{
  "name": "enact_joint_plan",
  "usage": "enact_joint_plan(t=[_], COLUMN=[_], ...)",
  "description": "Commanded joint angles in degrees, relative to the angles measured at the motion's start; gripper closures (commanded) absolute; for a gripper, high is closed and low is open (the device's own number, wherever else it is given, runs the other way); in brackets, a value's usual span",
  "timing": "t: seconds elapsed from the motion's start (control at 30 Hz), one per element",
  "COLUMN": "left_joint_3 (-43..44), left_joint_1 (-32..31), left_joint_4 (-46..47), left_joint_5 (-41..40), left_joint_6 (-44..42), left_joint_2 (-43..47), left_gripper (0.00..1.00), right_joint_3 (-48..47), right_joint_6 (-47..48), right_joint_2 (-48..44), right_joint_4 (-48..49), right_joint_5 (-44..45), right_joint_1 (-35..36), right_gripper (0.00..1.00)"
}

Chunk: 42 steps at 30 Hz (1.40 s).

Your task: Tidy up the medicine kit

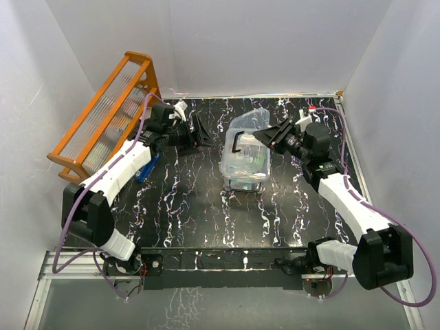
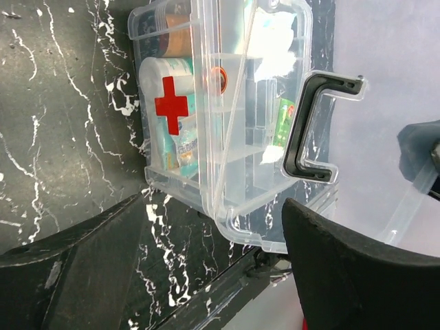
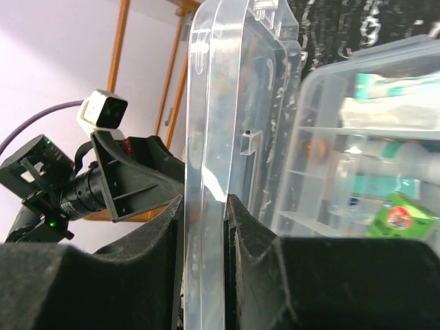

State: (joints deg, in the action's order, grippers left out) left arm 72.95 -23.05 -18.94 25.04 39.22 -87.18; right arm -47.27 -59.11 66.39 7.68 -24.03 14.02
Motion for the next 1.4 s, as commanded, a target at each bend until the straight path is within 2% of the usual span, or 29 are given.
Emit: enact_joint_plan(t=[0.0,0.3,0.53,0.8,1.27,1.37], left_joint_3=[-1.3,-3.5,-3.7,-3.9,2.7,4.7], left_joint_1=[0.0,-1.3,-3.4,-5.4,-6.1,-6.8], left_joint_4=[4.1,9.4,10.7,11.8,5.4,3.8], left_joint_5=[4.1,10.2,10.8,11.6,11.0,11.7], left_joint_6=[2.5,4.8,5.6,6.0,0.8,-0.9], left_joint_2=[-2.1,-6.1,-8.5,-10.4,-13.4,-14.4], left_gripper=[0.23,0.24,0.25,0.38,0.57,0.58], right_joint_3=[1.9,4.0,3.1,0.5,-2.6,-2.6], right_joint_6=[0.7,3.5,7.7,10.0,20.9,22.9], right_joint_2=[1.5,4.0,6.5,8.6,5.6,5.7], right_joint_4=[3.6,1.8,-3.6,-7.4,-19.3,-21.3], right_joint_5=[-5.1,-10.8,-10.5,-6.9,-0.8,-1.0], right_joint_1=[-5.1,-10.3,-11.0,-11.3,-11.3,-11.2], right_gripper=[0.79,0.69,0.63,0.7,0.59,0.55])
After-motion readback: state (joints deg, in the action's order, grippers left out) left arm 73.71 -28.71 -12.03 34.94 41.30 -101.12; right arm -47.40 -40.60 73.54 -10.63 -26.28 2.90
